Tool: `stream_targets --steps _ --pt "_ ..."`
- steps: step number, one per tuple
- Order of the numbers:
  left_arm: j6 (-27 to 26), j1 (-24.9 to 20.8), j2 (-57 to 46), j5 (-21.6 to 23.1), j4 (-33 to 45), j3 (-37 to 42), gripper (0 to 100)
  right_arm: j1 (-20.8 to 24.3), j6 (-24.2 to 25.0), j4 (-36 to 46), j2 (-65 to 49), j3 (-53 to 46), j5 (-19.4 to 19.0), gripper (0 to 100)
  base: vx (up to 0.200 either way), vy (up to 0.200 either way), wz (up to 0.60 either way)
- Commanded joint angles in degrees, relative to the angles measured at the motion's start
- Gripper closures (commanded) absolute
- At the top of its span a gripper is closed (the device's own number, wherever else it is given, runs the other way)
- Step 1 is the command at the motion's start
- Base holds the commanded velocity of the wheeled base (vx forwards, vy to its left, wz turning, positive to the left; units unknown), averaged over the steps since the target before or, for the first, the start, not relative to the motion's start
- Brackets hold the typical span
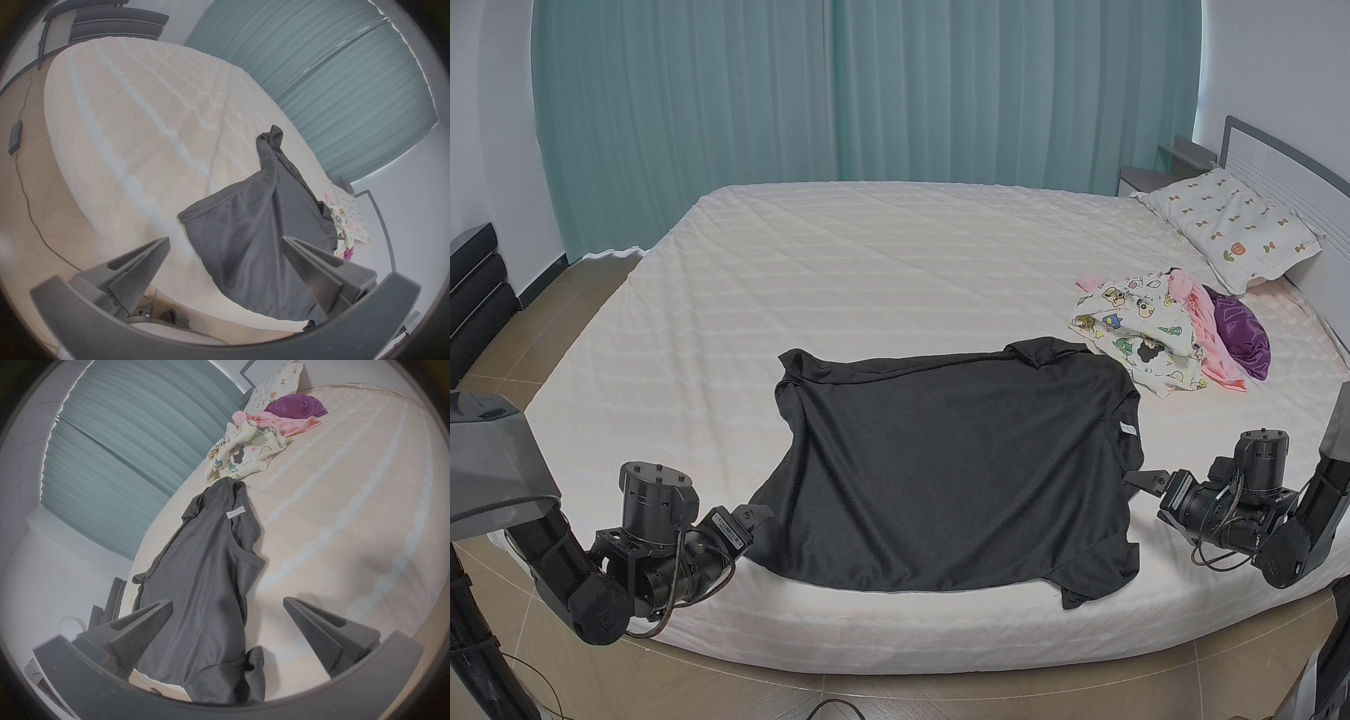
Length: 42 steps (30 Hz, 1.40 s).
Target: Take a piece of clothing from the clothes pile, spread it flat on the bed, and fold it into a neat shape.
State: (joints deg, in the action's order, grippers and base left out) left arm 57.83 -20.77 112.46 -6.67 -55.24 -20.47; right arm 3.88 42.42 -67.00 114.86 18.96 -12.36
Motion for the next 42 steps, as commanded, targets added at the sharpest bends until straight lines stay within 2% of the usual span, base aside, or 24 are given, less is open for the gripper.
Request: stream_targets --steps 1,10,11,19,22,25,26,30,38,42 --pt "0.0 0.29 2.5 -0.1 -0.05 -0.36 0 0.25 0.03 0.03 0.54 -0.41 -0.12 0 0.0 0.0 0.0" --pt "0.44 1.79 4.52 -0.1 -1.28 -2.21 0 3.15 -0.32 -0.06 1.95 -1.99 0.14 0 0.0 0.0 0.0" --pt "0.44 2.05 4.96 -0.01 -2.07 -2.21 100 3.59 -0.41 -0.06 2.12 -2.26 0.14 0 0.0 0.0 0.0" --pt "-0.26 2.23 4.79 -0.45 -4.09 -0.54 100 6.06 -0.41 -0.06 5.02 -2.61 0.41 0 0.0 0.0 0.0" --pt "-4.04 2.32 3.29 -0.45 -4.18 1.04 100 6.49 -0.76 -0.06 5.2 -3.05 0.41 0 0.0 0.0 0.0" --pt "-5.27 2.4 2.33 -0.45 -4.0 1.4 100 6.58 -0.94 -0.06 6.08 -3.22 0.5 0 0.0 0.0 0.0" --pt "-5.27 2.4 2.06 -0.45 -3.91 1.4 100 6.58 -1.03 -0.06 6.25 -3.14 0.5 100 0.0 0.0 0.0" --pt "-5.36 2.49 1.89 -0.45 -3.74 1.4 100 6.41 -1.55 0.03 3.79 -4.19 1.37 100 0.0 0.0 0.0" --pt "-5.63 2.67 0.48 -0.45 -3.04 1.57 100 4.21 -8.23 5.56 -1.92 -6.21 0.94 100 0.0 0.0 0.0" --pt "-8.0 2.23 -2.77 -0.45 3.03 1.84 100 1.66 -13.42 14.27 -6.67 -5.77 0.58 100 0.0 0.0 0.0"
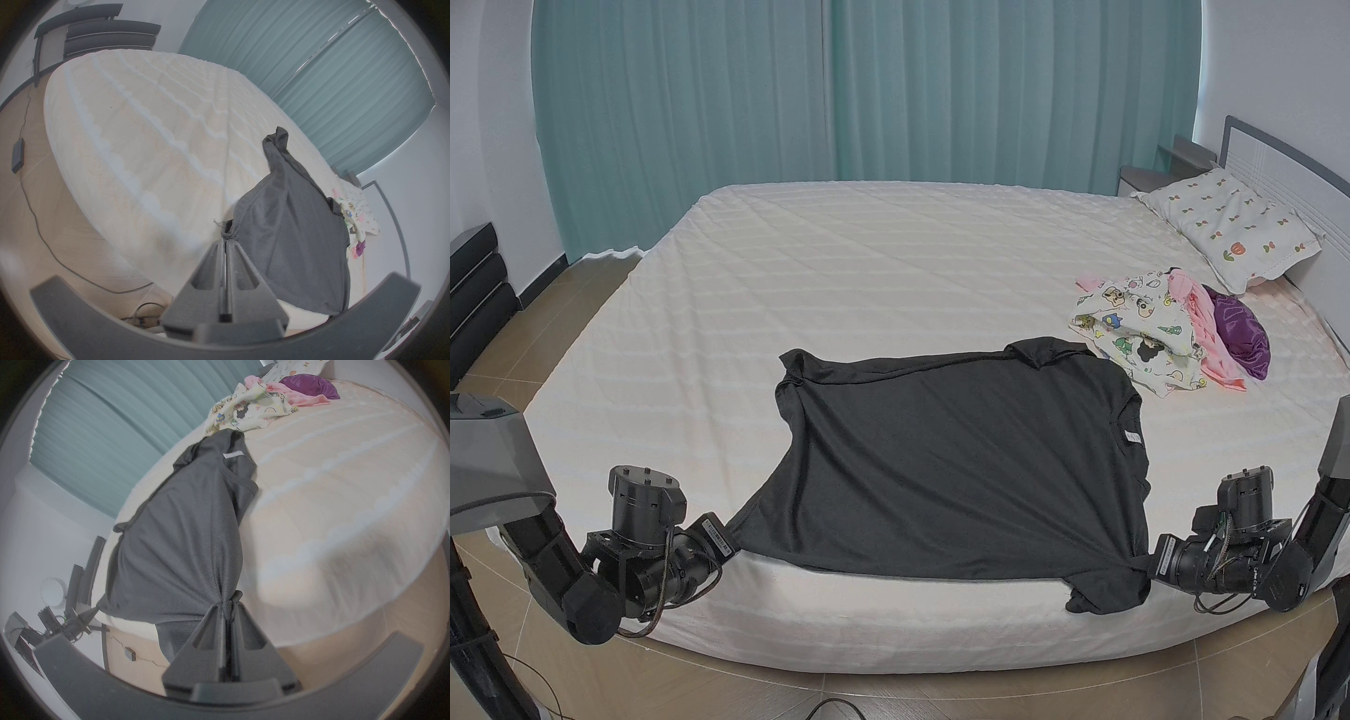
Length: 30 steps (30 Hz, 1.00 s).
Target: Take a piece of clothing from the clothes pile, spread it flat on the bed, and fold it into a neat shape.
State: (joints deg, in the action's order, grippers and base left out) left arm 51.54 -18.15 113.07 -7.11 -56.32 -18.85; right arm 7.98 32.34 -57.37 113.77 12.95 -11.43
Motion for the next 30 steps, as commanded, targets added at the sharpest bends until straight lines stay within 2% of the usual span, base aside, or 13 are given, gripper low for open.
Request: stream_targets --steps 1,4,8,14,15,16,20,25,30 --pt "-1.71 -0.39 -3.38 -0.01 4.11 0.21 100 -2.45 -3.34 4.63 -5.58 0.24 -0.34 100 0.0 0.0 0.0" --pt "-2.94 -0.66 -7.51 0.08 12.02 -0.58 100 -4.56 -5.18 13.07 -11.38 2.08 -4.74 100 0.0 0.0 0.0" --pt "-3.99 -2.24 -9.62 0.16 17.82 -0.93 100 -6.93 -7.12 22.74 -12.96 5.6 -5.62 100 0.0 0.0 0.0" --pt "-3.99 -4.61 -9.09 0.43 20.55 -0.84 100 -9.83 -11.86 23.79 -9.45 6.13 -6.32 100 0.0 0.0 0.0" --pt "-4.08 -5.32 -9.01 0.43 21.6 -0.58 100 -10.53 -12.39 23.44 -8.13 6.21 -6.41 0 0.0 0.0 0.0" --pt "-4.08 -5.32 -9.01 0.43 21.6 -0.58 0 -10.53 -12.39 23.44 -8.13 6.21 -6.41 0 0.0 0.0 0.0" --pt "-4.08 -7.16 -9.62 0.52 25.73 -0.84 0 -11.06 -12.21 23.36 -7.95 6.57 -6.58 0 0.0 0.0 0.0" --pt "-3.55 -7.34 -9.62 0.6 25.38 -1.81 0 -12.03 -11.07 23.09 -7.95 8.67 -6.67 0 0.0 0.0 0.0" --pt "-0.92 -5.32 -9.36 0.69 18.44 -3.21 0 -12.03 -7.82 22.56 -6.28 10.78 -6.58 0 0.0 0.0 0.0"
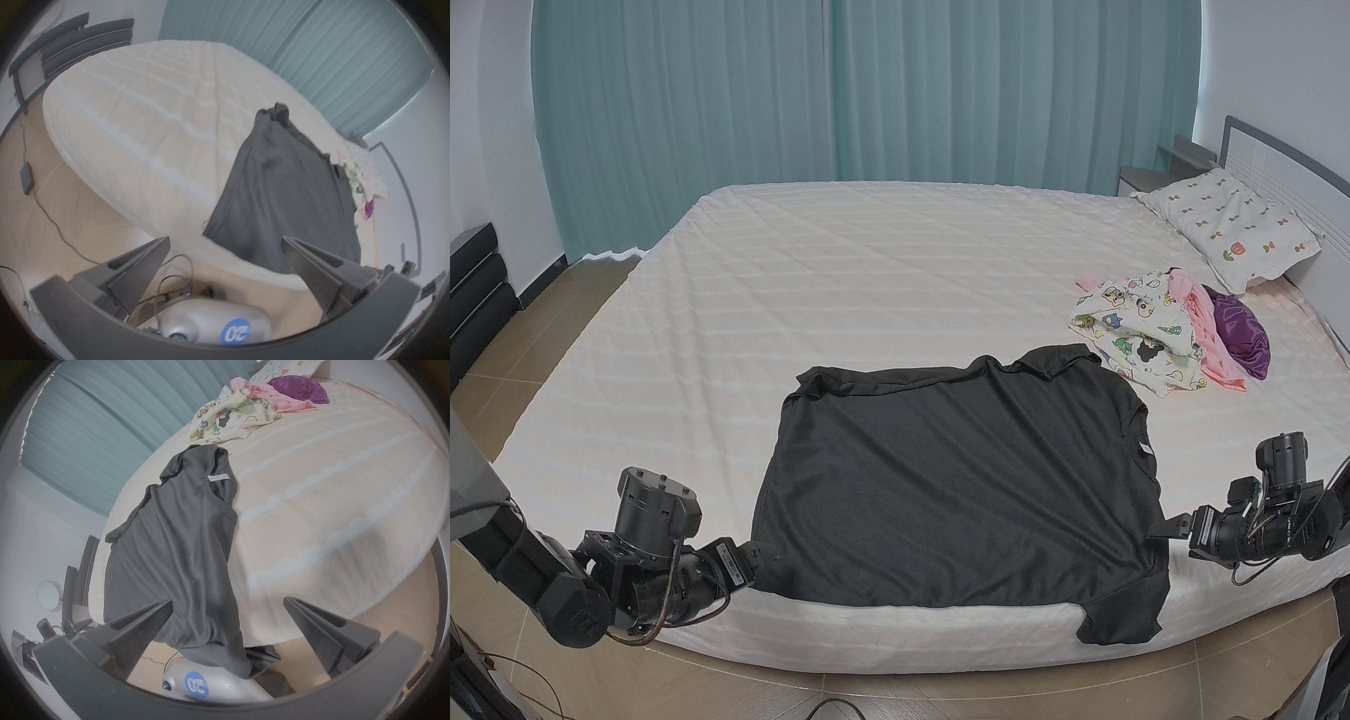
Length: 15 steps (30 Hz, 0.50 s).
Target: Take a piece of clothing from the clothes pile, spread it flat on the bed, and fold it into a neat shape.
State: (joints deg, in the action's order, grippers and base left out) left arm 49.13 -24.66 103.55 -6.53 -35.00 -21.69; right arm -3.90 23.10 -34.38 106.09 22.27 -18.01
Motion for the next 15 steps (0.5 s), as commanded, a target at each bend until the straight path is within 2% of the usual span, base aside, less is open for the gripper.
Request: stream_targets --steps 1,2,4,9,15 --pt "1.5 1.19 0.16 0.12 -2.88 -0.37 0 -0.14 1.42 -0.43 1.4 1.46 -0.01 0 0.0 0.0 0.0" --pt "2.82 1.9 0.52 0.38 -6.57 -0.2 0 0.12 2.74 -2.27 1.57 1.63 0.08 0 0.0 0.0 0.0" --pt "3.25 2.6 0.78 0.38 -8.68 -0.02 0 0.39 4.32 -4.47 2.01 1.55 0.25 0 0.0 0.0 0.0" --pt "3.43 2.86 3.06 1.0 -10.88 -0.11 0 1.18 5.81 -7.99 2.89 0.76 0.43 0 0.0 0.0 0.0" --pt "3.34 2.51 3.68 1.52 -13.52 -0.99 0 1.18 5.99 -8.69 2.71 0.49 0.52 0 0.2 0.0 0.0"
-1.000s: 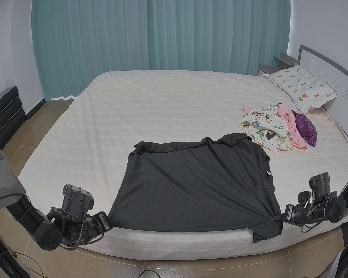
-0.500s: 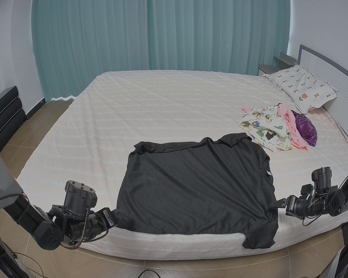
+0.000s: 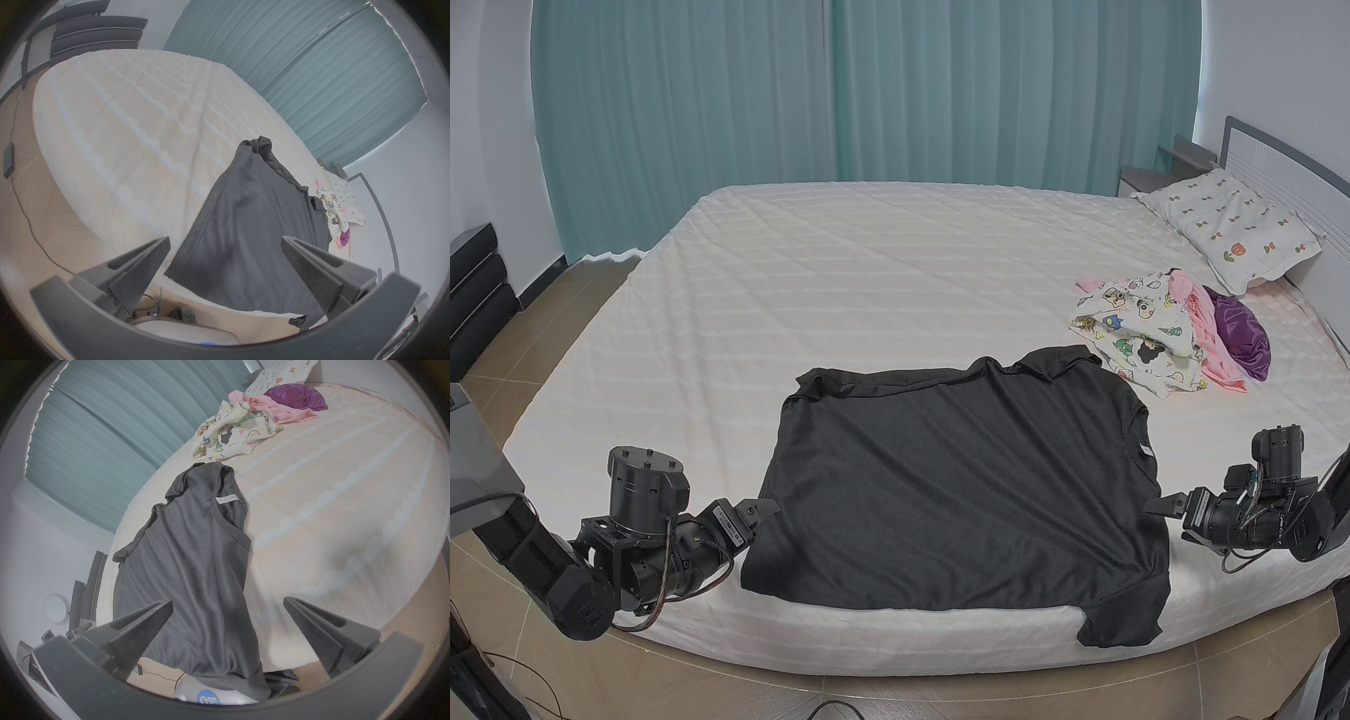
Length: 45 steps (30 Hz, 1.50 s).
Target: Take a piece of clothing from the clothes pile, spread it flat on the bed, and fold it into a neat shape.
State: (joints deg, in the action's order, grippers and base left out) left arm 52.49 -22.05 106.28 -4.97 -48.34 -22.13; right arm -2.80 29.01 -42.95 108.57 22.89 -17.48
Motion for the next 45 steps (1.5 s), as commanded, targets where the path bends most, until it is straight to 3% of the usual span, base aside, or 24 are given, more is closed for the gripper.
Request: stream_targets --steps 1,10,17,24,33,45 --pt "0.07 -0.01 0.95 -0.04 -0.18 -0.73 0 0.08 0.08 -0.12 0.15 -0.13 -0.01 0 0.2 0.0 0.0" --pt "0.24 -0.1 1.3 0.23 -0.09 -3.45 0 0.08 0.52 -0.82 -0.2 -0.04 -0.1 0 0.2 0.0 0.0" --pt "0.24 -0.62 3.85 1.11 -0.09 -6.09 0 3.59 7.2 -7.59 -0.11 -1.62 -0.1 0 0.2 0.0 0.0" --pt "0.59 -1.06 4.73 2.42 0.17 -9.51 0 5.0 7.72 -10.84 -0.11 -2.94 -0.1 0 0.2 0.0 0.0" --pt "-0.2 -0.27 14.04 1.72 0.87 -21.82 0 5.0 7.55 -10.93 0.06 -3.21 -0.1 0 0.0 0.0 0.0" --pt "-0.9 -0.27 18.62 0.32 3.6 -27.18 0 5.09 7.55 -10.93 0.24 -3.12 -0.1 0 0.0 0.0 0.0"
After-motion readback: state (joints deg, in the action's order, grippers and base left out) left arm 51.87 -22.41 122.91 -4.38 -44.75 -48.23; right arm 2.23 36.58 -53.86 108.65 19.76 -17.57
